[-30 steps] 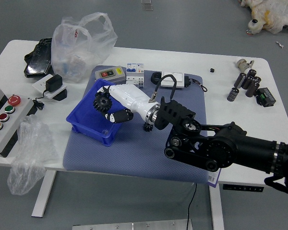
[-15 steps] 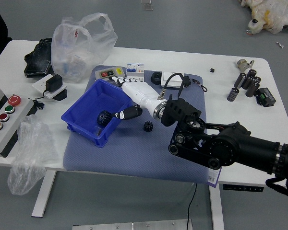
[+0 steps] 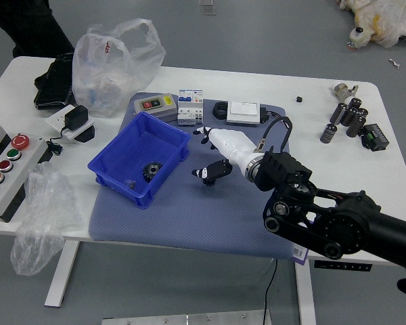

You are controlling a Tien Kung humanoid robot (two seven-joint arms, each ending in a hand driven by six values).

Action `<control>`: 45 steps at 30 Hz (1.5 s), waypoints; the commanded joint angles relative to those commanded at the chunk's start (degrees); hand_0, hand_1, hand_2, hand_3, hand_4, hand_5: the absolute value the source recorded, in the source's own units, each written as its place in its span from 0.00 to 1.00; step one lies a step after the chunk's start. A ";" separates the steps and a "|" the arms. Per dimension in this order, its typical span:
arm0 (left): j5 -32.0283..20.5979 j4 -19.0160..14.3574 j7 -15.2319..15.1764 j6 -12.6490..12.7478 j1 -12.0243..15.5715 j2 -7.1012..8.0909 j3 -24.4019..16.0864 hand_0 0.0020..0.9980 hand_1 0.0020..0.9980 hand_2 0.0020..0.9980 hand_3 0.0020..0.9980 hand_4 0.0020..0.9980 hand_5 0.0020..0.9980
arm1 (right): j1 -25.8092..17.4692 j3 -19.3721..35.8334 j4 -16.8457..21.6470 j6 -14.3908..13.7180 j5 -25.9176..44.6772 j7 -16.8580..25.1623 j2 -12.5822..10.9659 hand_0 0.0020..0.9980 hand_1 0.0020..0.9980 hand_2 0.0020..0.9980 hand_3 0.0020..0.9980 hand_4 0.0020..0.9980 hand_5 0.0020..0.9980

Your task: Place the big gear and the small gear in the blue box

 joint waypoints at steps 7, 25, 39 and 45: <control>-0.09 -0.01 -0.10 -0.07 -0.16 -0.06 0.23 0.63 0.47 0.54 0.71 0.74 0.52 | 0.46 -3.45 -3.57 -0.34 2.59 -0.03 0.83 0.40 0.40 0.53 0.65 0.80 0.23; 0.05 0.00 -0.17 -0.11 -0.31 -0.04 0.22 0.63 0.47 0.53 0.71 0.74 0.52 | 0.82 -5.85 -5.86 -1.64 4.44 1.07 1.49 0.36 0.36 0.40 0.52 0.52 0.09; 0.12 0.01 -0.26 -0.14 -0.29 -0.04 0.22 0.63 0.47 0.53 0.71 0.74 0.52 | 1.02 -4.46 -5.52 -4.58 3.18 4.56 1.36 0.31 0.32 0.34 0.42 0.45 0.03; 0.48 -0.05 -0.05 -0.18 -0.24 0.06 -0.06 0.63 0.47 0.53 0.71 0.74 0.52 | 4.55 -1.34 -3.64 -6.90 1.08 6.83 1.21 0.31 0.31 0.34 0.42 0.42 0.01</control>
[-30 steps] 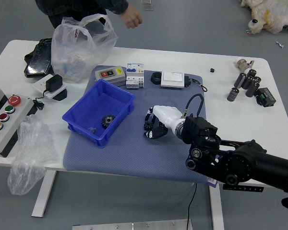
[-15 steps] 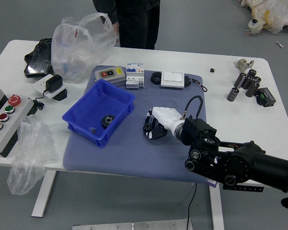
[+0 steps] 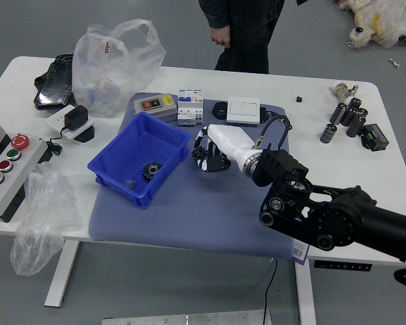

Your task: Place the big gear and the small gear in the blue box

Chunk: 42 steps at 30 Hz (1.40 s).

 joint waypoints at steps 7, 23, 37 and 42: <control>0.38 -0.08 0.21 -0.08 -0.09 0.04 -0.22 0.63 0.48 0.53 0.71 0.74 0.52 | 5.35 -3.53 0.69 -4.61 1.24 6.56 3.39 0.33 0.32 0.37 0.42 0.42 0.01; 0.79 -0.14 0.48 -0.19 -0.26 0.07 -0.52 0.63 0.48 0.53 0.71 0.74 0.52 | 5.47 -6.43 -3.65 -1.52 3.26 9.96 6.77 0.61 0.70 0.71 0.65 0.42 0.09; 0.75 -0.10 0.32 -0.23 -0.39 0.03 -0.34 0.63 0.47 0.53 0.71 0.74 0.52 | 4.88 -7.30 -4.35 -1.49 3.40 9.05 6.66 0.67 0.76 0.80 0.82 0.56 0.14; 0.75 -0.10 0.32 -0.25 -0.42 0.00 -0.32 0.63 0.47 0.53 0.71 0.74 0.52 | 4.51 -6.69 -4.36 -1.82 3.27 9.22 6.50 0.67 0.76 0.80 0.84 0.57 0.13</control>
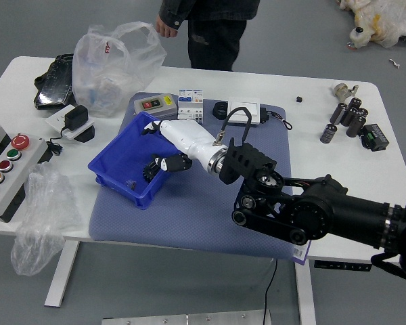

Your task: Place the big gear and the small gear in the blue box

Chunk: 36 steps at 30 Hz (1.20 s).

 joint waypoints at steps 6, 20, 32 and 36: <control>-0.23 0.05 -0.16 0.05 0.03 -0.09 0.15 0.63 0.47 0.53 0.71 0.74 0.52 | -3.07 5.57 1.52 -3.04 0.98 2.54 -2.25 0.65 0.75 0.79 0.84 0.57 0.13; -2.03 0.22 -0.76 0.48 0.83 -0.32 0.96 0.63 0.47 0.53 0.71 0.74 0.52 | -23.72 31.91 7.73 -9.12 15.77 20.95 -11.64 0.76 0.81 0.88 0.89 0.69 0.32; -2.29 0.29 -0.76 0.38 1.27 -0.49 1.08 0.63 0.46 0.53 0.71 0.74 0.52 | -40.20 50.73 3.08 1.77 36.95 39.12 -11.25 0.88 0.80 0.87 0.86 1.00 1.00; -2.51 0.35 -1.07 0.38 0.92 -0.49 1.47 0.63 0.45 0.52 0.71 0.74 0.52 | -39.85 52.85 1.46 5.65 44.14 43.13 -10.40 0.87 0.82 0.87 0.86 1.00 1.00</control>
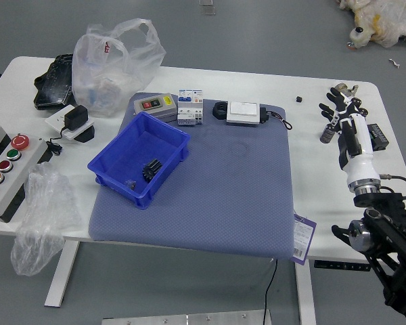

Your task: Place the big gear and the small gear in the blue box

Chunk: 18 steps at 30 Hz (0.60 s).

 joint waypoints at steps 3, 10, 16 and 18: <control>-0.12 0.01 -0.12 0.00 -0.12 -0.10 0.17 0.63 0.45 0.52 0.71 0.74 0.52 | 0.02 0.12 -0.09 2.64 4.36 -0.10 0.17 0.95 0.86 0.89 0.91 1.00 1.00; 0.17 -0.04 0.05 0.01 -0.10 -0.28 -0.12 0.63 0.46 0.53 0.71 0.74 0.52 | -0.10 0.17 -1.31 10.98 13.94 -8.12 0.51 1.00 1.00 1.00 1.00 1.00 1.00; 0.73 -0.09 0.35 0.03 -0.03 -0.31 -0.69 0.63 0.46 0.53 0.70 0.74 0.52 | -0.21 1.14 -1.95 15.32 18.39 -10.52 0.40 1.00 0.95 0.96 1.00 1.00 1.00; 0.77 -0.10 0.37 0.02 -0.05 -0.39 -0.73 0.63 0.46 0.53 0.70 0.74 0.52 | -0.31 1.07 -1.84 16.49 20.27 -10.59 0.42 1.00 0.95 0.96 1.00 1.00 1.00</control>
